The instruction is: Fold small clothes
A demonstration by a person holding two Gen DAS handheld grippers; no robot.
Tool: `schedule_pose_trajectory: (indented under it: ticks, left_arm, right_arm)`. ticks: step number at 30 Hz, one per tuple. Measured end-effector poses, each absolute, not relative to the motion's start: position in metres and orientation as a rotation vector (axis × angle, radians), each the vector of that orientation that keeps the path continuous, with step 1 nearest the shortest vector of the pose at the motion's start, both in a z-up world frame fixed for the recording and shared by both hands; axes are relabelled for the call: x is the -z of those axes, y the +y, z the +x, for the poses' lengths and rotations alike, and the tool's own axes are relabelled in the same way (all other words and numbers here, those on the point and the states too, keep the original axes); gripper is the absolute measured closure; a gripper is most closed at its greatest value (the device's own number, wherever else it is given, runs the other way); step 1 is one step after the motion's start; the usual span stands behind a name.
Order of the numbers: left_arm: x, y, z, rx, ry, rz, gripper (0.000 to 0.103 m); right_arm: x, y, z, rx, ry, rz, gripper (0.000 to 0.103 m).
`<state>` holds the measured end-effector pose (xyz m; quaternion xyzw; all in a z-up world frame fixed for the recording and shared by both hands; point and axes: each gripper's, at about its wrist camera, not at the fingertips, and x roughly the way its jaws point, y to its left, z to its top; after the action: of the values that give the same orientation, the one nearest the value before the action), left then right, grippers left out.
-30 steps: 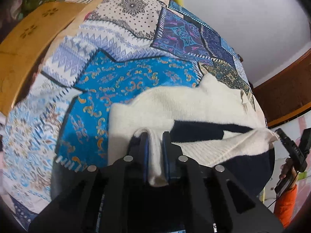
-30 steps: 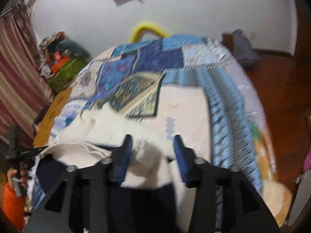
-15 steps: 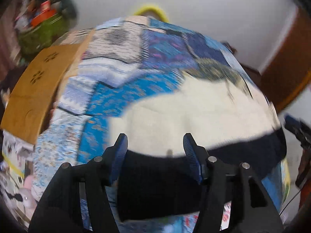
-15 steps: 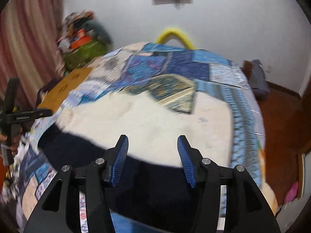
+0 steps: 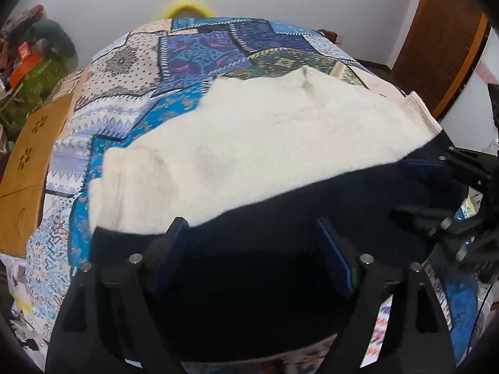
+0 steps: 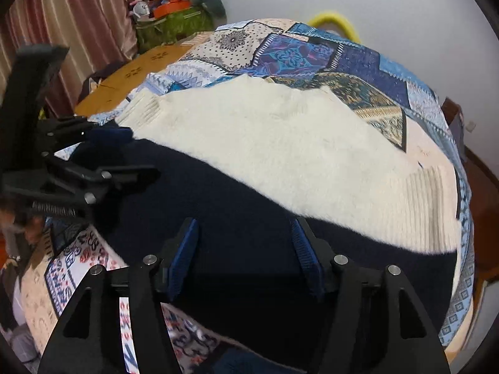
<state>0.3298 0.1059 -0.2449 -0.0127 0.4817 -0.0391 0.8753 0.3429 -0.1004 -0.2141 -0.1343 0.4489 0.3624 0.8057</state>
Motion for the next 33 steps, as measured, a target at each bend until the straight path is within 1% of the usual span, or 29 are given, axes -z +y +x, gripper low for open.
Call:
schedule_pose_trajectory:
  ticks: [7,15,20,27,30,33]
  left_arm:
    - [0.250,0.149,0.311,0.002,1.009,-0.081,0.021]
    - [0.256,0.183,0.283,-0.116,1.007,-0.115,0.021]
    - [0.254,0.198,0.268,-0.150,1.001,-0.191,0.021]
    - [0.222,0.184,0.242,-0.173,0.925,-0.173,0.022]
    - [0.214,0.175,0.229,-0.154,0.907,-0.214,0.022]
    - [0.216,0.166,0.217,-0.123,0.911,-0.269,0.018]
  right_arm:
    - [0.214,-0.153,0.343,-0.628,0.961,-0.295,0.045]
    - [0.211,-0.211,0.336,-0.537,0.976,-0.184,0.045]
    - [0.204,-0.206,0.323,-0.522,0.949,-0.201,0.045]
    - [0.176,-0.190,0.307,-0.578,0.876,-0.176,0.045]
    - [0.163,-0.174,0.297,-0.628,0.832,-0.145,0.040]
    - [0.163,-0.156,0.291,-0.673,0.818,-0.130,0.040]
